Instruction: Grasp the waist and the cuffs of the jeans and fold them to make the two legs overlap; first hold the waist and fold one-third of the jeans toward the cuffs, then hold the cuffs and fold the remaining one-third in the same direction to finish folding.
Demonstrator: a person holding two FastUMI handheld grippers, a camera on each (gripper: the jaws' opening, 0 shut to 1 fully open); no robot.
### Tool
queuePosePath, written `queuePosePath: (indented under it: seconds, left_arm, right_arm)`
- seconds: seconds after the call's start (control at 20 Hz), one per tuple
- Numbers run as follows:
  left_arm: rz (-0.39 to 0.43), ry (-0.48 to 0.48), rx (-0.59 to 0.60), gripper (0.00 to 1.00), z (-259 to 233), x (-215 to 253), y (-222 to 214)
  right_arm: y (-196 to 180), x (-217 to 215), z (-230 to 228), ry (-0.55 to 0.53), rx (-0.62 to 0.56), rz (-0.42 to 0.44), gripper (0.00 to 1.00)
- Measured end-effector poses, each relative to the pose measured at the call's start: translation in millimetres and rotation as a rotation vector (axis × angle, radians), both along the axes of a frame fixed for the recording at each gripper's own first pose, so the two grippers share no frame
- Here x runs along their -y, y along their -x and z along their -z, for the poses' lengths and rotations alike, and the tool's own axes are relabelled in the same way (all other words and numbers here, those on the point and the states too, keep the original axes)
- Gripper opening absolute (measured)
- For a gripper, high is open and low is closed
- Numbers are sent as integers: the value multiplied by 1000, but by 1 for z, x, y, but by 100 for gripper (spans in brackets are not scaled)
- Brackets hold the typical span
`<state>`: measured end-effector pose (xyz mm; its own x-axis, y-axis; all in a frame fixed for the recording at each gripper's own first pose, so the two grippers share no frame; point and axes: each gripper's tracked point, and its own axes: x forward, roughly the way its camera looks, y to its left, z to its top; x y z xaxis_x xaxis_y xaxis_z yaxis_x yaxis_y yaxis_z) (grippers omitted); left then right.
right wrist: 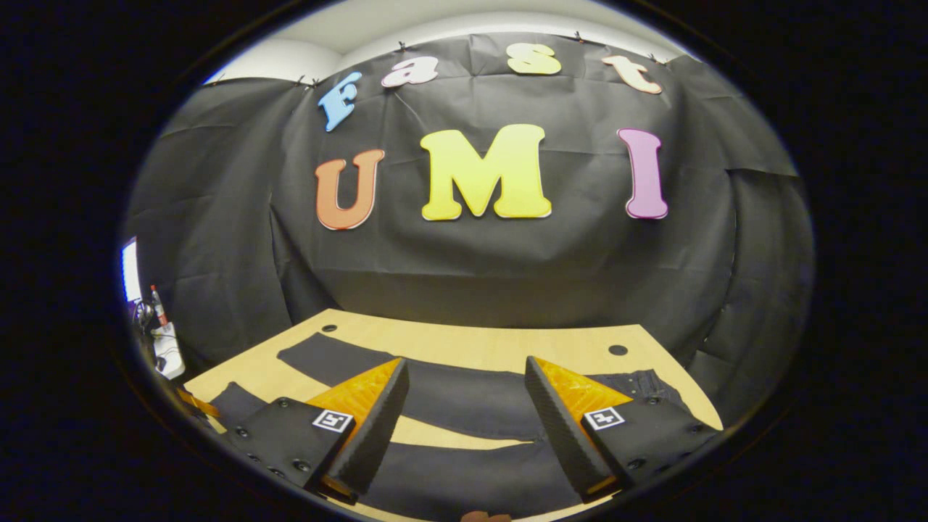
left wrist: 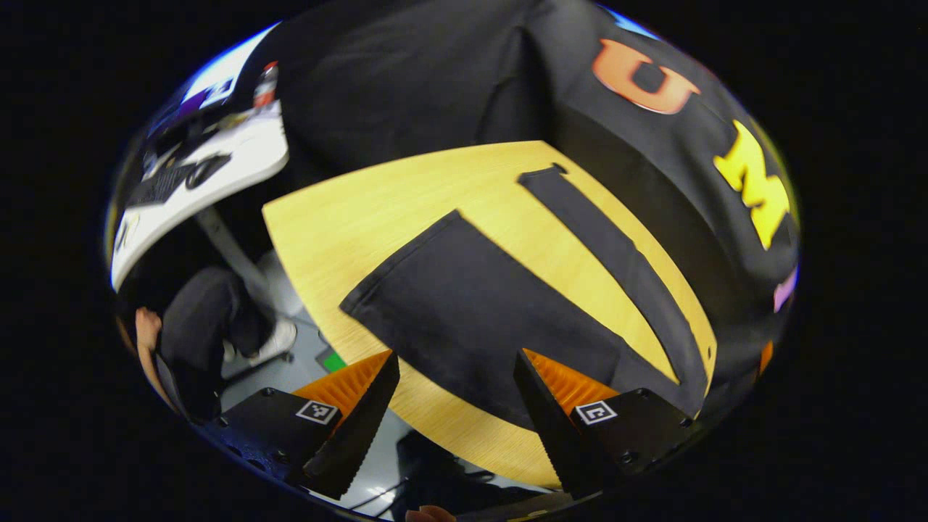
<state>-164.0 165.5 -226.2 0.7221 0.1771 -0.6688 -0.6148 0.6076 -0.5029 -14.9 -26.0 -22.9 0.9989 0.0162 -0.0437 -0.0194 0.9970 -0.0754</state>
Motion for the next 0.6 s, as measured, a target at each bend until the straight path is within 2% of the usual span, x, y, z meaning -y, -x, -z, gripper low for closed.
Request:
queuePosePath:
  seconds: [0.15, 0.2, 0.25, 0.45, 0.6]
  left_arm:
    - [-57, 93, -15, 100, 1, 0, 0]
    - [-64, 127, -11, 100, 1, 4, -4]
    - [-64, 154, -9, 100, -1, 7, -10]
    - [-70, 161, 10, 99, 0, -6, -37]
    - [-81, 204, 14, 99, -7, -14, -55]
  right_arm:
    - [0, 9, -1, 6, 1, 30, 99]
    - [0, 12, -1, 6, 1, 38, 95]
    - [-1, 15, 0, 6, -2, 48, 99]
    - [-2, 29, -3, 1, -1, 89, 99]
    - [-1, 40, 4, -5, -20, 116, 99]
